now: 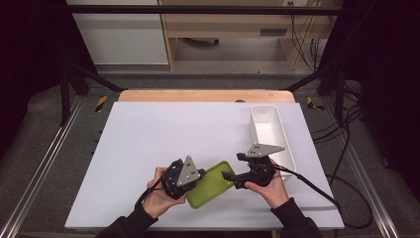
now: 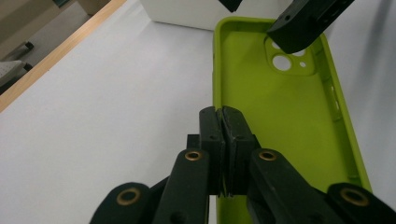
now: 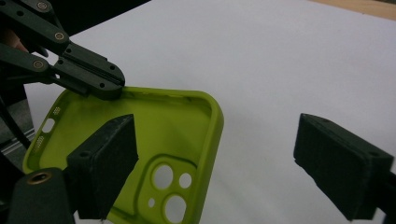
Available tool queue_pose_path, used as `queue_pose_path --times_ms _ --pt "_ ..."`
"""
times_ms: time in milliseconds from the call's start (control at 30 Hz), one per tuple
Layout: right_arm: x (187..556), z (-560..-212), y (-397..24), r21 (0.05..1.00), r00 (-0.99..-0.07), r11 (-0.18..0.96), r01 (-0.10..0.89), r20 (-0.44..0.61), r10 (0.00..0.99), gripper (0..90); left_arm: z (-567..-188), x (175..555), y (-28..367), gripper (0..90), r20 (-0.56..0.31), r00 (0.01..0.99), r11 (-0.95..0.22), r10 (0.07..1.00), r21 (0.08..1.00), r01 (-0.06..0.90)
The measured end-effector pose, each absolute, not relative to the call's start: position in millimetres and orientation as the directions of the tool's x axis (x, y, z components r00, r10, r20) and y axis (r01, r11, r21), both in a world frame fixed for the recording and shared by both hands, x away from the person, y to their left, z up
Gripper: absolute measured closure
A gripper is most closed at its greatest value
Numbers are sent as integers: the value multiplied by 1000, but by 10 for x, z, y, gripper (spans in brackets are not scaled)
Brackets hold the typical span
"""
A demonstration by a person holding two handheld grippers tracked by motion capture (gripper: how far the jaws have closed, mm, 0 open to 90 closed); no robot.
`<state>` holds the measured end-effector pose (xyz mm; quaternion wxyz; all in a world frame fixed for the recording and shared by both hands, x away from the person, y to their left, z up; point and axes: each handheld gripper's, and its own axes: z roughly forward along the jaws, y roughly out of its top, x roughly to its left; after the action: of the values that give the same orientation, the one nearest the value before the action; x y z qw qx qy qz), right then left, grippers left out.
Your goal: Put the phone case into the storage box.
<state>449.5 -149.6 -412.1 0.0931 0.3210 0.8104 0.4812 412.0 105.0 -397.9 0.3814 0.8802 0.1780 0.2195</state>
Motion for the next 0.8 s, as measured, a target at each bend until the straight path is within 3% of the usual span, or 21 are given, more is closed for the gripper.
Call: queue_pose_path --times_ms 267,800 --pt "4513 -4114 -1508 818 -794 345 460 204 573 328 -3965 4089 1035 878 255 844 -642 472 755 132" --pt "4553 -4093 -1539 775 -796 350 527 305 522 545 -3951 4051 1014 879 268 849 -645 455 757 107"
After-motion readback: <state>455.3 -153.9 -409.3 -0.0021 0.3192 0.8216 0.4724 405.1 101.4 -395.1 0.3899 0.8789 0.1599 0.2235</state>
